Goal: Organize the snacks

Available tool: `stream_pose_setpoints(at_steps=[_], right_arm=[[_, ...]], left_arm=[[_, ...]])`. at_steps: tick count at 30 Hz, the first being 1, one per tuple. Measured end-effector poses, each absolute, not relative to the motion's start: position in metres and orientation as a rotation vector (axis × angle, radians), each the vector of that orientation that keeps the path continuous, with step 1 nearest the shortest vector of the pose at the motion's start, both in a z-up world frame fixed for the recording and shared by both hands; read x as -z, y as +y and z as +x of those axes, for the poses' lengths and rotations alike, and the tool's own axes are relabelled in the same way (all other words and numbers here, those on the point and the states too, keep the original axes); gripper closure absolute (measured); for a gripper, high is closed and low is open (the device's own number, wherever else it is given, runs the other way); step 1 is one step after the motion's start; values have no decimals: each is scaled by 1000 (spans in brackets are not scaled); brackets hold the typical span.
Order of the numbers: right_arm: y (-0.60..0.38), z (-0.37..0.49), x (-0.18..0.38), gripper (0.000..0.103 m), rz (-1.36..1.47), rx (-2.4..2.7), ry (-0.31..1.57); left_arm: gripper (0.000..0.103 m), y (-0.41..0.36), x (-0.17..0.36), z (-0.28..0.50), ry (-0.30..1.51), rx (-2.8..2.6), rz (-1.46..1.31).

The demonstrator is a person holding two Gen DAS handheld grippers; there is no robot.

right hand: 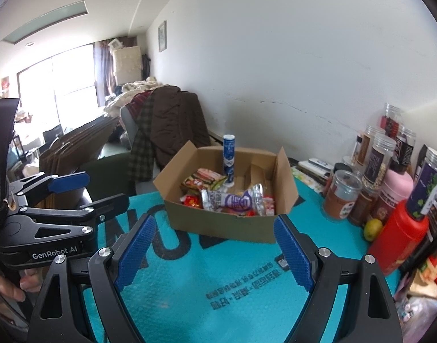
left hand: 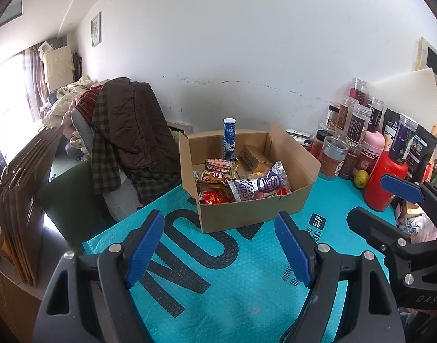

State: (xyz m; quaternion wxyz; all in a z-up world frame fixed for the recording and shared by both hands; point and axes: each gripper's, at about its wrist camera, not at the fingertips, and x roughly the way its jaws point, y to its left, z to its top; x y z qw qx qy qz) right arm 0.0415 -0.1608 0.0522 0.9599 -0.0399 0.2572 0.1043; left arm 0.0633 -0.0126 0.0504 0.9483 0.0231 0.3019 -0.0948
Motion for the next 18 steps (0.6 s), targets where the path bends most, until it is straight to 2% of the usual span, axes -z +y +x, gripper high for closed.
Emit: stream_pose_setpoints(at_steps=[18], right_arm=[[-178,38,-47,16,-53,-193,537]], left_arm=[[23,-24,-55,56,603,169,67]])
